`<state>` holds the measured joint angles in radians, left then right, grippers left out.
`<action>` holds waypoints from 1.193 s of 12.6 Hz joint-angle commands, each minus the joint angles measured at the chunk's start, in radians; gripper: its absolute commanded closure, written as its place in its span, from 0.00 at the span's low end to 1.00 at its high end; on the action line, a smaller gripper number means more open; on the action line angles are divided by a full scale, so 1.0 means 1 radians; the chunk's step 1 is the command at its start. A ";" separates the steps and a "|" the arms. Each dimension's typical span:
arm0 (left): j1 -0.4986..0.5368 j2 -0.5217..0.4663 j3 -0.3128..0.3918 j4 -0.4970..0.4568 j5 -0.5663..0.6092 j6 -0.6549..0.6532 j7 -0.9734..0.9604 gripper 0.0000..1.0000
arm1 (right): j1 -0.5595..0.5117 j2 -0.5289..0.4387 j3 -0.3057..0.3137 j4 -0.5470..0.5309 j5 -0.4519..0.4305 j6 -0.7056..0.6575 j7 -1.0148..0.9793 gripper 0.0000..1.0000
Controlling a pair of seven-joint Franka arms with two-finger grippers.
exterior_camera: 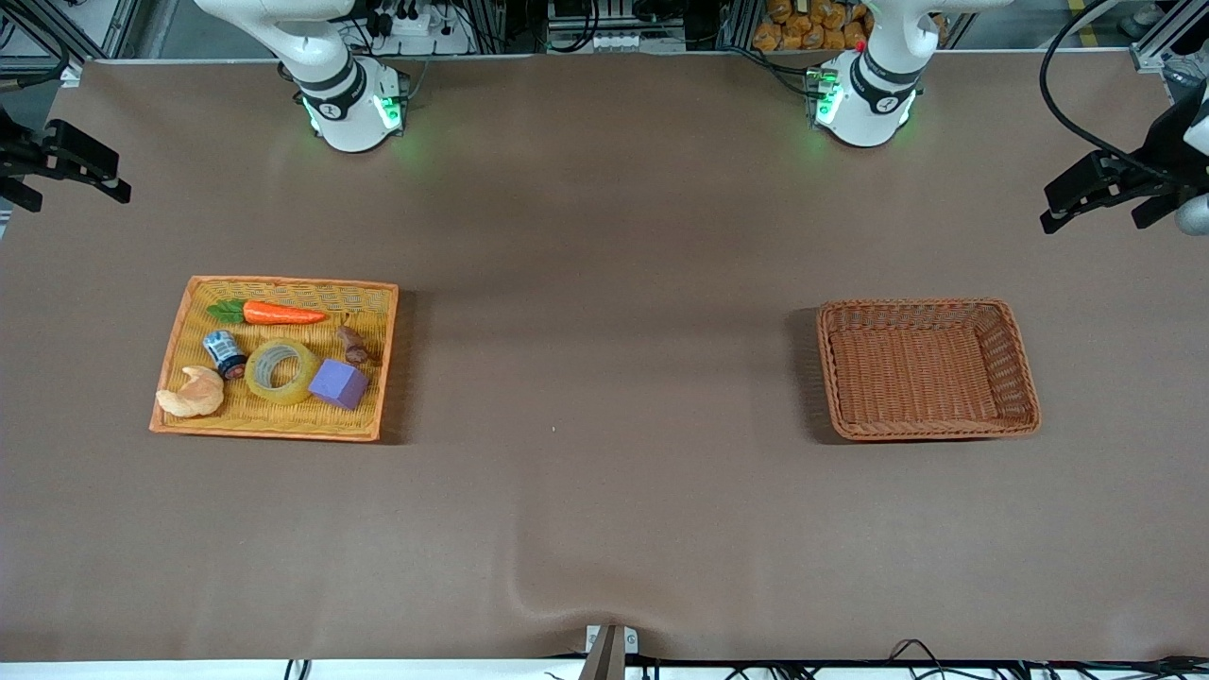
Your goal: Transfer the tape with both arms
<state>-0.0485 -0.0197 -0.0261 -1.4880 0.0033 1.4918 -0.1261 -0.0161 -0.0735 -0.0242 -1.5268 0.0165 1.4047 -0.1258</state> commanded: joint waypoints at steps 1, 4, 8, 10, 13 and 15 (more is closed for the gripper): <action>0.004 0.003 0.002 0.006 -0.022 -0.008 -0.013 0.00 | -0.002 -0.006 0.000 -0.004 -0.012 -0.006 0.009 0.00; 0.004 0.006 0.002 0.009 -0.011 -0.015 -0.015 0.00 | -0.001 -0.006 0.000 -0.003 -0.010 -0.006 0.011 0.00; 0.003 0.009 0.002 0.011 -0.003 -0.015 -0.015 0.00 | -0.007 -0.005 0.000 -0.006 -0.004 -0.007 0.011 0.00; 0.004 0.007 0.002 0.009 -0.003 -0.016 -0.015 0.00 | -0.007 -0.005 0.000 -0.006 0.003 -0.007 0.011 0.00; 0.003 0.015 0.002 0.009 -0.002 -0.015 -0.015 0.00 | -0.004 -0.003 0.000 -0.004 0.003 -0.007 0.009 0.00; 0.001 0.017 0.000 0.003 -0.002 -0.015 -0.015 0.00 | 0.004 -0.002 0.006 -0.004 0.000 -0.015 0.029 0.00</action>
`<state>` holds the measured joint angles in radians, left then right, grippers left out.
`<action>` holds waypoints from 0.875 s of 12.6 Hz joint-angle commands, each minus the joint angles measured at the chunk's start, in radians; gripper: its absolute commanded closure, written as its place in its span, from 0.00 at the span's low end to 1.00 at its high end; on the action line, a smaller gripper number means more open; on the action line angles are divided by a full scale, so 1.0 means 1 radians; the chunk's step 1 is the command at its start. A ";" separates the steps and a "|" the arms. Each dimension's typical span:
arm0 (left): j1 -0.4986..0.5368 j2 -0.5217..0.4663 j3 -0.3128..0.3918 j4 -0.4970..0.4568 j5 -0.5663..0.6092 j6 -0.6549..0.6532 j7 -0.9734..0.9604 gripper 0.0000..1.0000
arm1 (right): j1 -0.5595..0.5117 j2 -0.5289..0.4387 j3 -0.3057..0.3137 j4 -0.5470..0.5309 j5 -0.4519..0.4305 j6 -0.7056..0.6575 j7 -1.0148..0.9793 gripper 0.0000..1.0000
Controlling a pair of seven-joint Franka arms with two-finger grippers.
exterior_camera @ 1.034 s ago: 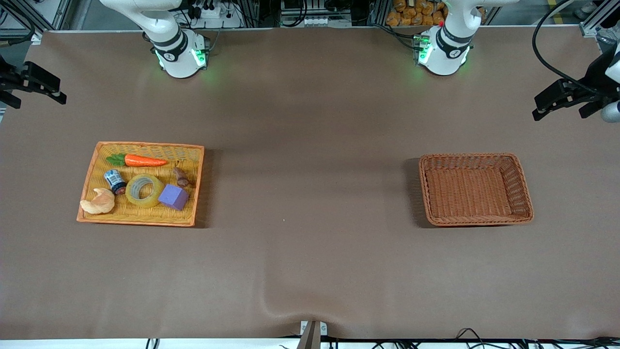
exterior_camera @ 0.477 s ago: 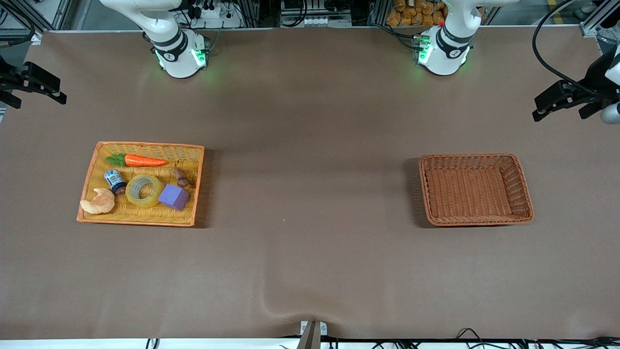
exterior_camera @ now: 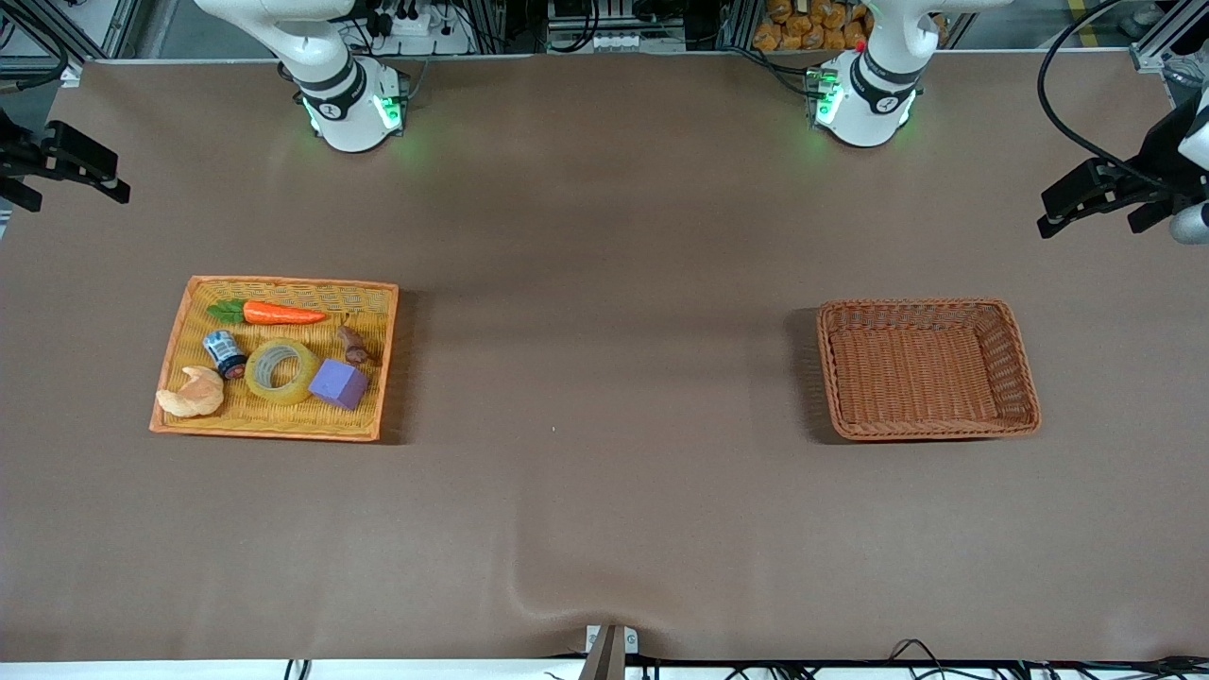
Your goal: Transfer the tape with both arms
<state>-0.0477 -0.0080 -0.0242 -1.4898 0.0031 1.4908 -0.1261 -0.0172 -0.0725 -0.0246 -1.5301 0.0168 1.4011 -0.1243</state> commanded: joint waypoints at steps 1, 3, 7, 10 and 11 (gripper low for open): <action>0.002 0.005 0.000 0.005 -0.002 -0.014 -0.015 0.00 | 0.008 -0.003 0.009 -0.001 -0.005 -0.013 0.050 0.00; 0.003 0.005 0.000 0.003 -0.002 -0.014 -0.015 0.00 | 0.019 -0.001 0.006 -0.002 0.001 -0.008 0.032 0.00; 0.002 0.006 -0.002 0.003 -0.002 -0.014 -0.015 0.00 | 0.061 0.008 0.008 -0.113 0.014 0.090 0.028 0.00; 0.005 0.011 -0.002 0.005 -0.002 -0.014 -0.012 0.00 | 0.112 0.010 0.008 -0.226 0.014 0.217 -0.016 0.00; 0.005 0.013 -0.002 0.005 -0.003 -0.014 -0.013 0.00 | 0.127 0.020 0.006 -0.273 0.012 0.289 -0.068 0.00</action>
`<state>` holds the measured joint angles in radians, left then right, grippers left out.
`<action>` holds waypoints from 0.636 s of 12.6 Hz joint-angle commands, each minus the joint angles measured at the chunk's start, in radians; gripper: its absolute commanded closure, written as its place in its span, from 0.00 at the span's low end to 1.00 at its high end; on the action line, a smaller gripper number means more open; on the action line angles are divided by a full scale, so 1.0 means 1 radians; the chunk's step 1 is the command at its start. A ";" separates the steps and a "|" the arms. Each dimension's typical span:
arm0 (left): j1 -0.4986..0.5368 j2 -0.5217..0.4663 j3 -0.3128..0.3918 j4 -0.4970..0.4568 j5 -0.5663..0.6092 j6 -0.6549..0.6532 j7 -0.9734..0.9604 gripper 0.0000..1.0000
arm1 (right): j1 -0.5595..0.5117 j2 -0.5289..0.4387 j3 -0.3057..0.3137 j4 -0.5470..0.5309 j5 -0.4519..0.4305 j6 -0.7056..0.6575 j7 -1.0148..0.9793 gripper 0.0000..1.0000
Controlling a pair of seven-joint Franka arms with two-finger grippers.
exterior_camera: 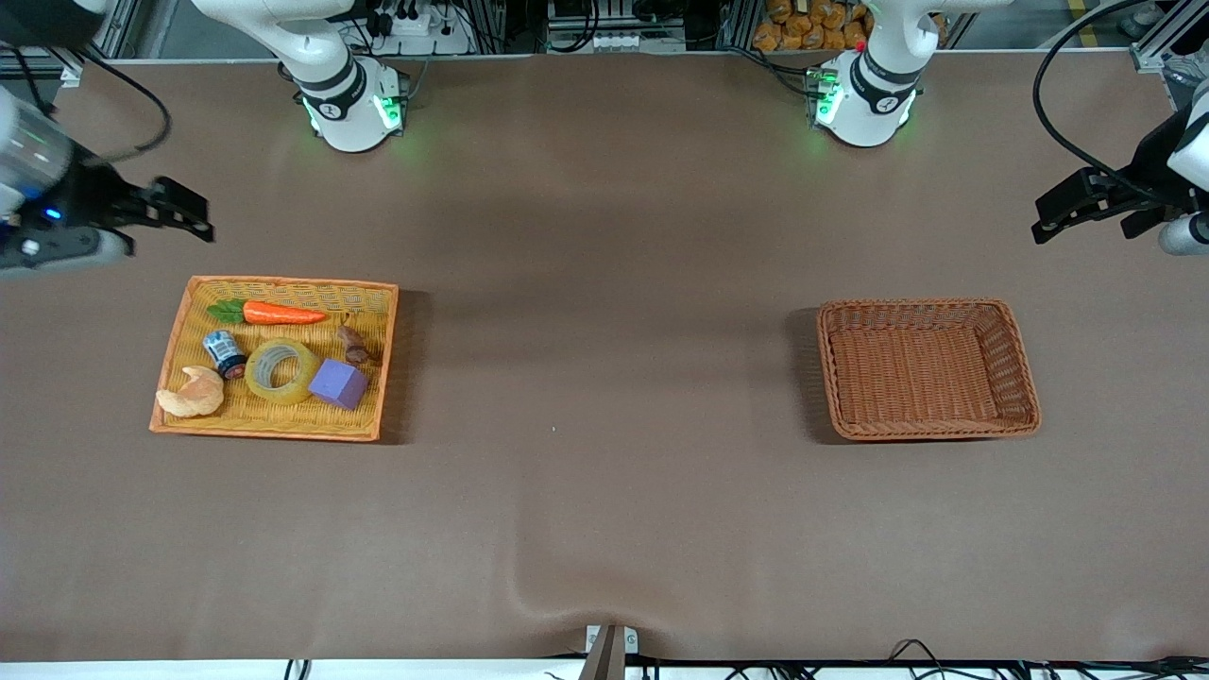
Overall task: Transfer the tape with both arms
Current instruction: 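Reach the right gripper down to the yellow tape roll in the tray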
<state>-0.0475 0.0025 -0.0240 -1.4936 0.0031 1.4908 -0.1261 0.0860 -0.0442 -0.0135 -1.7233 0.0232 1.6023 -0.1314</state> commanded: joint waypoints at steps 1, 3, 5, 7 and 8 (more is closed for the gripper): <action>0.003 0.002 -0.001 0.012 -0.003 -0.010 -0.018 0.00 | 0.023 -0.005 -0.005 -0.134 0.004 0.158 -0.095 0.00; 0.003 0.002 -0.001 0.013 -0.003 -0.009 -0.017 0.00 | -0.011 0.035 -0.009 -0.183 0.001 0.246 -0.253 0.00; 0.006 0.002 -0.001 0.013 -0.003 -0.007 -0.013 0.00 | -0.037 0.101 -0.010 -0.226 0.011 0.351 -0.295 0.00; 0.001 0.008 -0.001 0.006 -0.003 -0.009 -0.021 0.00 | -0.034 0.170 -0.010 -0.271 -0.003 0.454 -0.385 0.00; 0.001 0.008 -0.002 0.006 -0.003 -0.009 -0.023 0.00 | -0.048 0.203 -0.008 -0.268 -0.002 0.478 -0.431 0.00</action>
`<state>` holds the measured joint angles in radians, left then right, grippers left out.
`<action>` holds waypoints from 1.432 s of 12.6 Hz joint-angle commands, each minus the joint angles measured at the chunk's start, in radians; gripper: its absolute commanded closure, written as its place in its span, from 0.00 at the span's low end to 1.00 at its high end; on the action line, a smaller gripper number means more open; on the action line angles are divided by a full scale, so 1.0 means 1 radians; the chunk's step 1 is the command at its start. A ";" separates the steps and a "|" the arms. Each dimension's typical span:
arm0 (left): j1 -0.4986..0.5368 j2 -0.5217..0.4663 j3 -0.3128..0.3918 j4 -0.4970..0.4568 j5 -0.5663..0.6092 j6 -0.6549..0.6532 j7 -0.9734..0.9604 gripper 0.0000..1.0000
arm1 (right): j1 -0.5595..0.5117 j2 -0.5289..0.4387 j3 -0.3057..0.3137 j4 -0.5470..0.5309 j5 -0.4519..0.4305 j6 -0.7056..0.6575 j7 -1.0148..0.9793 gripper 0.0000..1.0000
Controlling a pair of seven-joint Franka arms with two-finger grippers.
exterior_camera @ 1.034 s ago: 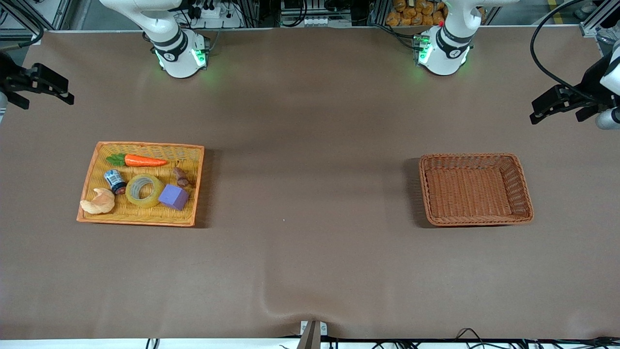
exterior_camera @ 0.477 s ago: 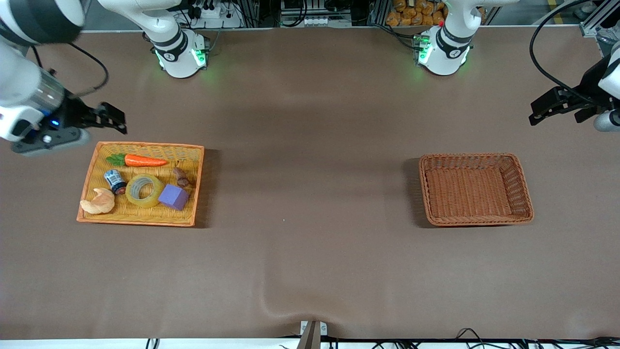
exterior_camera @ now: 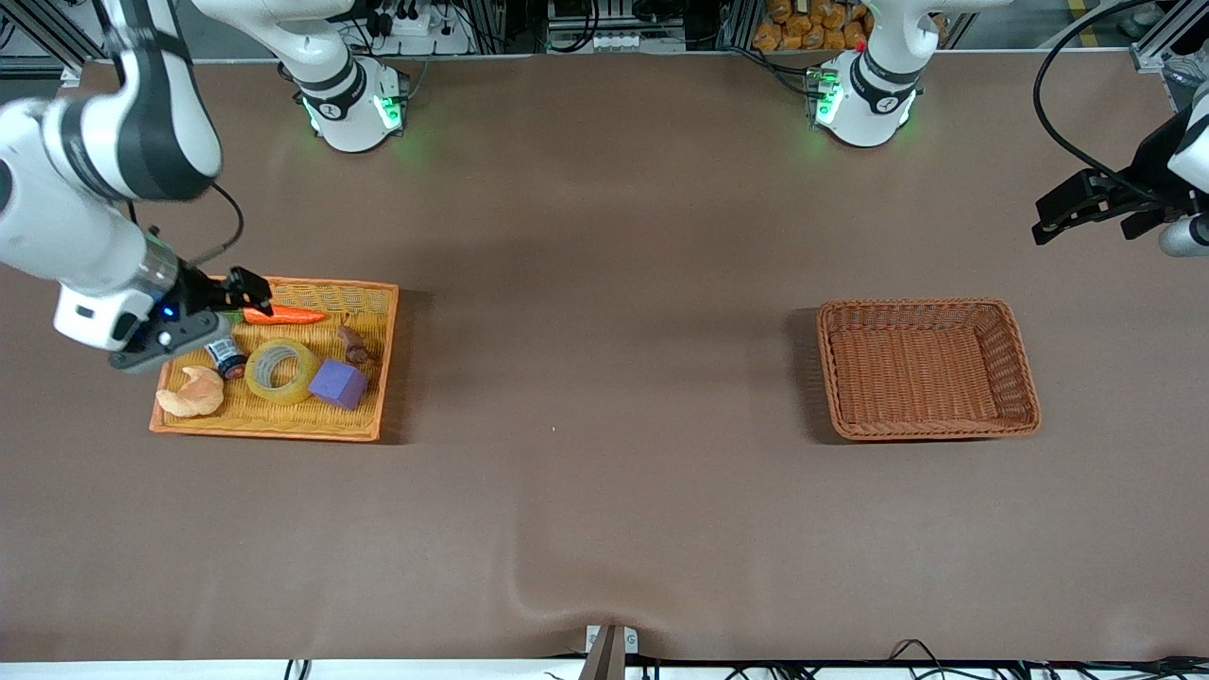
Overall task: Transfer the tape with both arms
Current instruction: 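Reach the right gripper down to the yellow tape roll in the tray, then close the right gripper on the rim of the yellow tape roll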
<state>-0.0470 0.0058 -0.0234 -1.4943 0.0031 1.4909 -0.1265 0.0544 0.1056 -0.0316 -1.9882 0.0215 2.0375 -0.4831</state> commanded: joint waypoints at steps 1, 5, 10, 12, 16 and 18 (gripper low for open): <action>0.001 0.005 -0.003 0.006 -0.003 -0.009 -0.021 0.00 | -0.022 0.083 0.009 -0.007 -0.002 0.093 -0.109 0.00; 0.036 0.005 -0.001 0.008 -0.014 -0.015 -0.022 0.00 | -0.097 0.248 0.009 -0.011 -0.003 0.211 -0.309 0.00; 0.036 0.010 -0.006 0.008 -0.002 -0.033 -0.019 0.00 | -0.094 0.279 0.010 -0.050 0.011 0.256 -0.287 0.00; 0.033 0.008 -0.009 0.011 -0.002 -0.035 -0.019 0.00 | -0.088 0.270 0.012 -0.049 0.011 0.231 -0.282 0.00; 0.038 0.005 -0.009 0.011 -0.002 -0.035 -0.018 0.00 | -0.056 0.255 0.012 -0.130 0.012 0.294 -0.189 0.00; 0.036 0.006 -0.007 0.012 -0.002 -0.035 -0.016 0.00 | -0.059 0.259 0.012 -0.152 0.011 0.312 -0.160 0.00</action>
<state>-0.0125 0.0143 -0.0288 -1.4942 0.0031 1.4743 -0.1295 -0.0078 0.4015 -0.0197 -2.0826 0.0236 2.3197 -0.6740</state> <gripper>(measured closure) 0.000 0.000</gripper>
